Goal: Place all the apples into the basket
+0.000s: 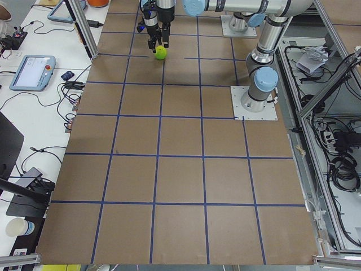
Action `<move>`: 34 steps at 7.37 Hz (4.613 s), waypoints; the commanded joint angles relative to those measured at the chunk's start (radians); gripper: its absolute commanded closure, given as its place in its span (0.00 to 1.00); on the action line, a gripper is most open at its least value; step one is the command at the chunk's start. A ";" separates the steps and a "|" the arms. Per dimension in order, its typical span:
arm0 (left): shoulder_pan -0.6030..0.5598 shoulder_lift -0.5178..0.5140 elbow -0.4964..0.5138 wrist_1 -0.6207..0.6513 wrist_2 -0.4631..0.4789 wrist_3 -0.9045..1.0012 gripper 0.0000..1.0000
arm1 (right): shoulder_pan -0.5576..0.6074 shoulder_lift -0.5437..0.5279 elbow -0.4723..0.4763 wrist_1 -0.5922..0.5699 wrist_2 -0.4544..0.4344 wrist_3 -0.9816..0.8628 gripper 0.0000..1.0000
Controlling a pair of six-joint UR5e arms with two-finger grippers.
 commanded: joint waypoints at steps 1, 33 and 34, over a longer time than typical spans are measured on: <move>0.000 0.001 0.002 0.000 0.000 0.000 0.00 | 0.007 0.008 0.019 0.000 -0.004 -0.005 0.00; 0.011 0.018 0.004 0.002 0.000 0.000 0.00 | -0.384 -0.515 -0.039 0.636 -0.225 -0.627 0.00; 0.012 0.020 0.004 0.002 0.000 0.000 0.00 | -0.313 -0.517 0.006 0.632 -0.224 -0.550 0.00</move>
